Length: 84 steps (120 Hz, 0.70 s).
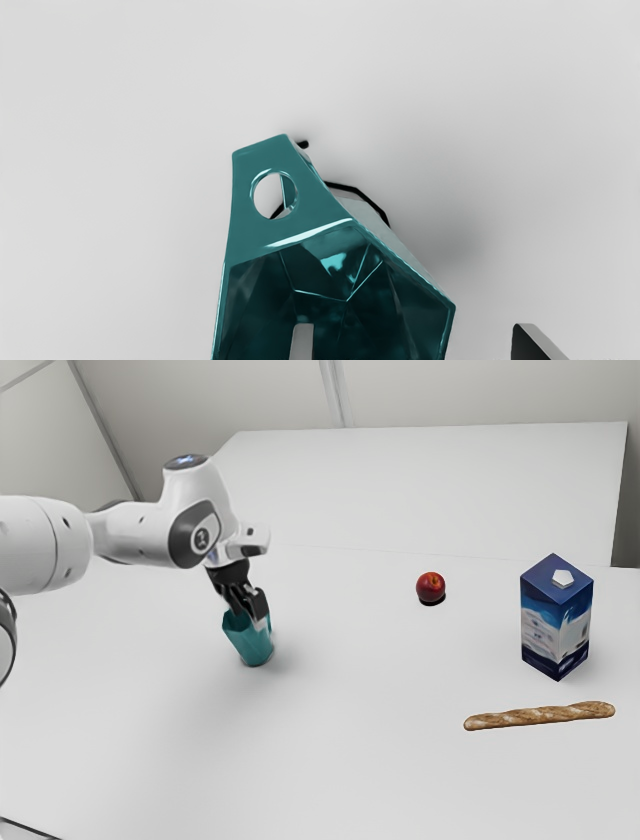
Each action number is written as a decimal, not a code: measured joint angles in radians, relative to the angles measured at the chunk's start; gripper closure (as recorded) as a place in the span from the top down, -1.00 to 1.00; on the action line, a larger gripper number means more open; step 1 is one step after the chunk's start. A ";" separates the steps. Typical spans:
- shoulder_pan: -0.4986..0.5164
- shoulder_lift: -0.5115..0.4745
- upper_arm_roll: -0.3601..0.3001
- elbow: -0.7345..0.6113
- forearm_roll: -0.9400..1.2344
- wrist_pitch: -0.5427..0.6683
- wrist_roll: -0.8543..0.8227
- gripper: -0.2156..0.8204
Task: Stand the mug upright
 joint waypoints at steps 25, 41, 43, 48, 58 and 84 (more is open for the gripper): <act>-0.002 -0.092 -0.008 -0.001 -0.001 -0.028 -0.006 0.27; 0.000 -0.129 -0.009 0.049 -0.009 -0.067 -0.009 0.37; 0.000 -0.130 -0.009 0.060 -0.010 -0.075 -0.010 0.39; 0.002 -0.130 -0.009 0.090 -0.015 -0.098 -0.011 0.42; 0.006 -0.124 -0.008 0.156 -0.024 -0.159 -0.017 0.48; 0.043 -0.050 -0.008 0.364 -0.028 -0.365 -0.055 0.55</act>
